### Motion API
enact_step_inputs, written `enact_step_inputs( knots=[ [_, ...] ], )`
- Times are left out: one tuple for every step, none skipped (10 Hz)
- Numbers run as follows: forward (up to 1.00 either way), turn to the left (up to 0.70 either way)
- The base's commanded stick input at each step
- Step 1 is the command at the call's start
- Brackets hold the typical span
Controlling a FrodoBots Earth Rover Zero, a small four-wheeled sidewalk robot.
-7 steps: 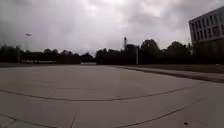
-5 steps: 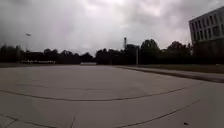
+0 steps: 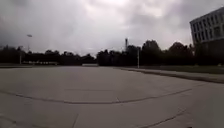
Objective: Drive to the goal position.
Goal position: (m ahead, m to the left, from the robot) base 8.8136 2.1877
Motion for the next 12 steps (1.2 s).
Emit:
enact_step_inputs(
  knots=[
    [0.70, 0.00],
    [0.70, 0.00],
    [0.70, 0.00],
    [0.70, 0.00],
    [0.70, 0.00],
    [0.70, 0.00],
    [0.70, 0.00],
    [0.70, 0.00],
    [0.70, 0.00],
    [0.70, 0.00],
    [0.70, 0.00],
    [0.70, 0.00]
  ],
)
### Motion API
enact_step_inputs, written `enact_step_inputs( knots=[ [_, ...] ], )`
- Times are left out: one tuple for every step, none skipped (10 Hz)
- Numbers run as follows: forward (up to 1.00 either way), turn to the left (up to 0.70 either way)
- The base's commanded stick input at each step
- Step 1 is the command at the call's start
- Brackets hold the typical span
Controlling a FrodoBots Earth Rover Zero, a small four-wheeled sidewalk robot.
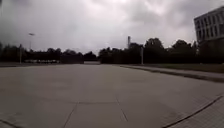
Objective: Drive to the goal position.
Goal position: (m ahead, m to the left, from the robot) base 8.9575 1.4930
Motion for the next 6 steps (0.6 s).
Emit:
enact_step_inputs(
  knots=[
    [0.70, 0.00],
    [0.70, 0.00],
    [0.70, 0.00],
    [0.70, 0.00],
    [0.70, 0.00],
    [0.70, 0.33]
  ],
)
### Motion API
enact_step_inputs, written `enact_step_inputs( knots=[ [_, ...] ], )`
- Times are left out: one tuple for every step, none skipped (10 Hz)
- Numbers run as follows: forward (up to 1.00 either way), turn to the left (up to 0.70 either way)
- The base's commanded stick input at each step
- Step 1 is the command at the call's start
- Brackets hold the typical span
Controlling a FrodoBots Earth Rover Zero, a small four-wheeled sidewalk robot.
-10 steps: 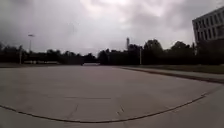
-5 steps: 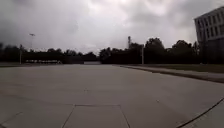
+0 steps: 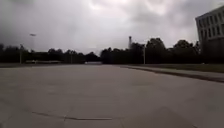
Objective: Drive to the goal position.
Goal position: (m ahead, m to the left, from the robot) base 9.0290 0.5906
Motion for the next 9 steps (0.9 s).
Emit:
enact_step_inputs(
  knots=[
    [0.70, 0.23],
    [0.70, 0.09],
    [0.70, 0.00],
    [0.70, 0.00],
    [0.70, 0.00],
    [0.70, 0.00],
    [0.70, 0.00],
    [0.70, 0.00],
    [0.70, 0.00]
  ],
)
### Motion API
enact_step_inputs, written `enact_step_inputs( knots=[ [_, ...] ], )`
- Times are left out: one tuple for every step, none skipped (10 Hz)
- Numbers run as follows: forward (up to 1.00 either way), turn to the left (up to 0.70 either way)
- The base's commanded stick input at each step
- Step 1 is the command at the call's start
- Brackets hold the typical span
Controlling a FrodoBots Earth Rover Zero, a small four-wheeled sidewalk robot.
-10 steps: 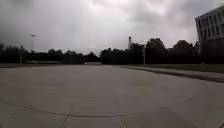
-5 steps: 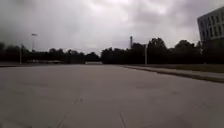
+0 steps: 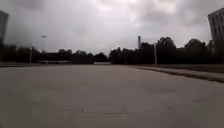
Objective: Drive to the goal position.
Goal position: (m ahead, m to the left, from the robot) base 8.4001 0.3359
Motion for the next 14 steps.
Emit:
enact_step_inputs(
  knots=[
    [0.70, 0.00],
    [0.70, 0.00],
    [0.70, 0.00],
    [0.70, 0.00],
    [0.70, -0.03],
    [0.70, -0.14],
    [0.70, -0.24],
    [0.70, -0.24],
    [0.70, -0.06],
    [0.70, 0.00],
    [0.70, 0.00],
    [0.70, 0.00],
    [0.70, 0.00],
    [0.70, 0.00]
  ],
)
